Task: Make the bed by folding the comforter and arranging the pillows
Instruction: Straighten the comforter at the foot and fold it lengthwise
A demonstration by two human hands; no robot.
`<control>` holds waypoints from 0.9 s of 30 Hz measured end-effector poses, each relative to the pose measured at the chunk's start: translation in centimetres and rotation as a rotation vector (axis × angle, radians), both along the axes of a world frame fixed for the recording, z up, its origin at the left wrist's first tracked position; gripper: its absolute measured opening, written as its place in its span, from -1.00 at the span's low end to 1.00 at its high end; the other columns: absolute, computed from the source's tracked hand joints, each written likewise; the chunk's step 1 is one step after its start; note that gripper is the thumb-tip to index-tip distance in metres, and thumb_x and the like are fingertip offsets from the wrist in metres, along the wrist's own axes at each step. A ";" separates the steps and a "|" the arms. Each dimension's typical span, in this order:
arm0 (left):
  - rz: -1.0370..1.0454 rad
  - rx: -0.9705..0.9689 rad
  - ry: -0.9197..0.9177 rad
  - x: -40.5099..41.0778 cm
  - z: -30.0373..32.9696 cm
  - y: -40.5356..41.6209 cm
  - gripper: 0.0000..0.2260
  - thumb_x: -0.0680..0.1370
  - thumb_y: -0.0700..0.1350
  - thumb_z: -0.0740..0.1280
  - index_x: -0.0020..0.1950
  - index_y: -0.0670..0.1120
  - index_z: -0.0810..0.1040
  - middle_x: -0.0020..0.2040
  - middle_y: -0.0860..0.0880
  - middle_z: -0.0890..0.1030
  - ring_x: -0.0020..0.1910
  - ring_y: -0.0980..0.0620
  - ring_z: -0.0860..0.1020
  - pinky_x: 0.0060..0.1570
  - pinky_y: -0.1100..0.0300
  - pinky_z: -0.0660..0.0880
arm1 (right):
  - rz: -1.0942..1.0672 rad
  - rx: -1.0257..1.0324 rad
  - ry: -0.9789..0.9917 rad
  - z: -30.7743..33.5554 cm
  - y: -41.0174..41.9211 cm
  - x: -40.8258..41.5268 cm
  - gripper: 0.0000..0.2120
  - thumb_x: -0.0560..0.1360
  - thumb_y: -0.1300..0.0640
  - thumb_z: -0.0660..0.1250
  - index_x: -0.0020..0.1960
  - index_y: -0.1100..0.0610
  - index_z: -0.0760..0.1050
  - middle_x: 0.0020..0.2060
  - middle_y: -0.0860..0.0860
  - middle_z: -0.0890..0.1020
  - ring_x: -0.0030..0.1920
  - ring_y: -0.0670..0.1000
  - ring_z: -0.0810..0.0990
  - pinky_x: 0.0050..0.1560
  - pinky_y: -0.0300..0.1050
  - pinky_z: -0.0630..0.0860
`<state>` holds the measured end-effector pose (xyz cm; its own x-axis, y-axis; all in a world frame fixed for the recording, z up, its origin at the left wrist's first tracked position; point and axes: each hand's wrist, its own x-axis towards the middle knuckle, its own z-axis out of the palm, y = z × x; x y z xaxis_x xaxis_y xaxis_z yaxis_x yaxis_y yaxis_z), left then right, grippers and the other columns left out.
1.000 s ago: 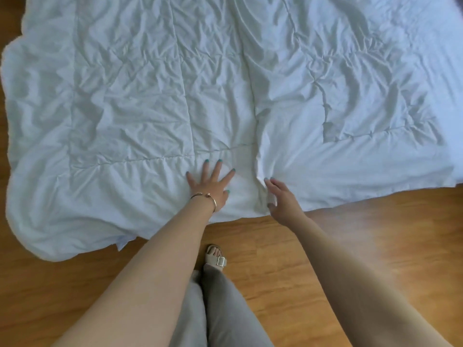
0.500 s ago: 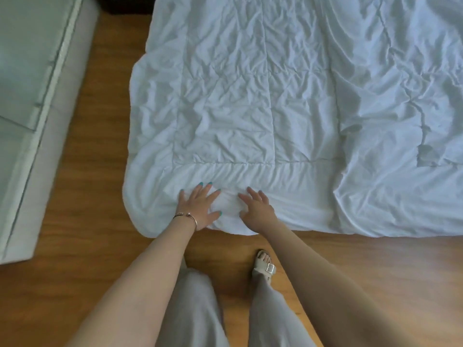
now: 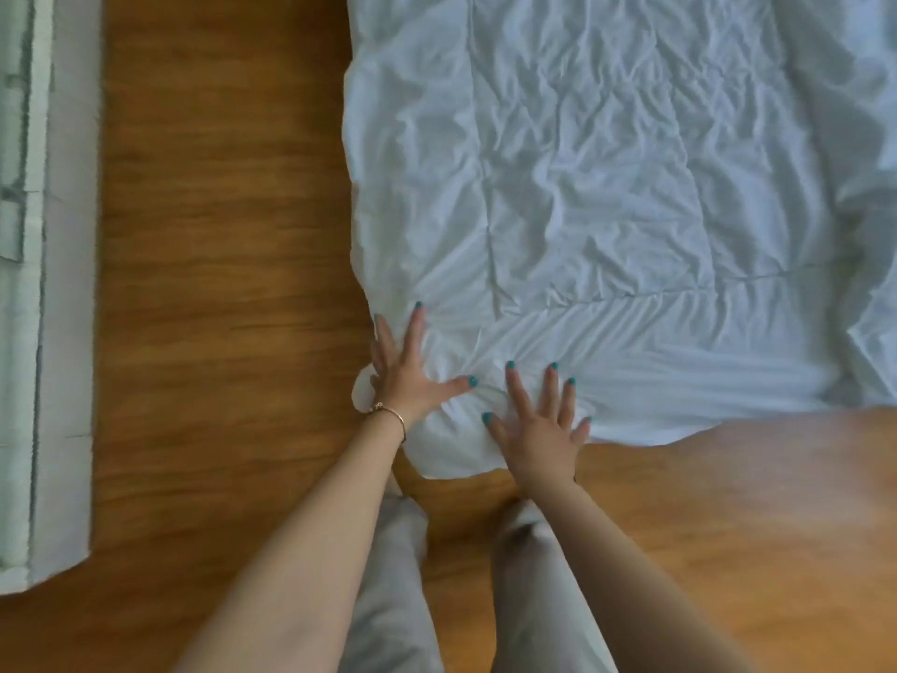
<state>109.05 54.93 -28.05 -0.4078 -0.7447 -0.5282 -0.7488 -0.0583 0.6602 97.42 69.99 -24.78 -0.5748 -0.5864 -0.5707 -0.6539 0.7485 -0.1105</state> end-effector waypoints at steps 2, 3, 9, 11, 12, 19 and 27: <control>0.049 0.052 0.106 0.9 0.1 -0.9 0.13 0.12 0.32 0.57 0.45 0.45 -0.14 0.54 -0.03 -0.34 0.54 -0.05 -0.22 0.44 0.07 0.03 | -0.082 -0.020 -0.035 0.3 0.3 1.5 -0.34 0.54 -0.34 0.09 0.47 -0.41 -0.26 0.56 -0.05 -0.27 0.54 0.13 -0.32 0.44 0.35 -0.06; 0.071 0.058 0.118 1.4 0.3 -1.2 0.14 0.12 0.28 0.60 0.46 0.42 -0.12 0.54 -0.04 -0.31 0.54 -0.02 -0.17 0.40 0.16 0.04 | -0.111 -0.044 -0.053 0.4 0.4 2.0 -0.34 0.54 -0.31 0.13 0.47 -0.42 -0.22 0.56 -0.06 -0.27 0.54 0.12 -0.32 0.45 0.34 -0.04; -0.073 -0.162 0.039 2.2 3.5 -0.2 -0.17 0.42 -0.02 0.51 0.48 0.32 0.04 0.25 -0.15 0.43 0.09 -0.12 0.52 -0.03 0.16 0.48 | -0.236 -0.053 -0.131 1.3 -0.9 3.8 -0.30 0.54 -0.23 0.22 0.51 -0.36 -0.14 0.56 -0.04 -0.28 0.54 0.15 -0.33 0.47 0.29 0.05; -0.168 -0.223 0.033 4.0 4.4 0.2 -0.32 0.52 -0.16 0.38 0.47 0.29 0.11 0.23 -0.14 0.50 0.11 -0.16 0.54 0.05 0.03 0.54 | -0.264 -0.092 -0.170 1.8 -1.3 4.1 -0.32 0.53 -0.23 0.23 0.52 -0.35 -0.08 0.57 -0.04 -0.24 0.54 0.15 -0.30 0.48 0.25 0.05; -0.161 -0.198 0.021 5.0 4.6 0.2 -0.35 0.54 -0.21 0.33 0.48 0.26 0.15 0.28 -0.14 0.50 0.16 -0.17 0.53 0.10 0.02 0.52 | -0.267 -0.105 -0.201 2.1 -1.2 4.3 -0.33 0.53 -0.23 0.24 0.52 -0.35 -0.04 0.57 -0.05 -0.21 0.55 0.13 -0.28 0.48 0.23 0.05; -0.108 -0.123 0.130 5.0 7.8 0.5 -0.43 0.55 -0.29 0.29 0.47 0.13 0.26 0.41 0.05 0.39 0.36 -0.01 0.40 0.17 0.37 0.31 | -0.331 -0.292 -0.415 4.7 1.8 6.0 -0.20 0.45 -0.16 0.41 0.53 -0.29 0.02 0.57 -0.05 -0.06 0.55 0.10 -0.08 0.45 0.11 0.15; -0.286 0.281 0.333 0.5 12.7 2.3 -0.42 0.57 -0.24 0.27 0.50 0.20 0.20 0.38 -0.10 0.30 0.28 0.12 0.35 0.25 0.20 0.37 | -0.319 -0.613 -0.479 7.4 -0.3 7.6 0.21 0.20 -0.20 0.57 0.51 -0.28 -0.26 0.53 -0.10 0.00 0.46 -0.08 0.13 0.35 -0.19 0.27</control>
